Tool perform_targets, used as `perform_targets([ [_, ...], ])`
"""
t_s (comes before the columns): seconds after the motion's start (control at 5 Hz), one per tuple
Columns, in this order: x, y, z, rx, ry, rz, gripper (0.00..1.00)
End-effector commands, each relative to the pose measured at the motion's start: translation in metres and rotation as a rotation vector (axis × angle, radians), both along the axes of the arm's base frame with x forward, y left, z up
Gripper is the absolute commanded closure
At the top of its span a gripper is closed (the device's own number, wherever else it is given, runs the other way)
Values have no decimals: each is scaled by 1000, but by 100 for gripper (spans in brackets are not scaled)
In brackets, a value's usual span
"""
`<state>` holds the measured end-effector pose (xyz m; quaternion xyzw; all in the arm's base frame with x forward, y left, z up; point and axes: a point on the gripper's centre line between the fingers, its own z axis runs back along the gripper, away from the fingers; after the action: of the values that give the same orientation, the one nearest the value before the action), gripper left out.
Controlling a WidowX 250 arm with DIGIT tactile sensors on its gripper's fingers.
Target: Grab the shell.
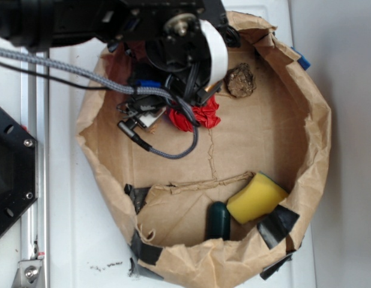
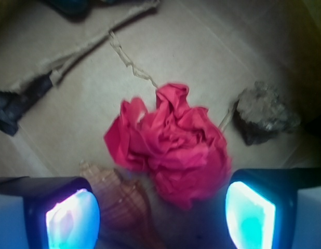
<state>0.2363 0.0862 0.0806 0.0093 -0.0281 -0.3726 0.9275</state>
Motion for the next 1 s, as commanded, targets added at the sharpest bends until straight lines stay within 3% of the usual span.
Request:
perform_targets([
  [0.0, -17, 2, 14, 22, 17, -54, 0],
  [0.8, -37, -6, 1, -41, 32, -53, 0],
])
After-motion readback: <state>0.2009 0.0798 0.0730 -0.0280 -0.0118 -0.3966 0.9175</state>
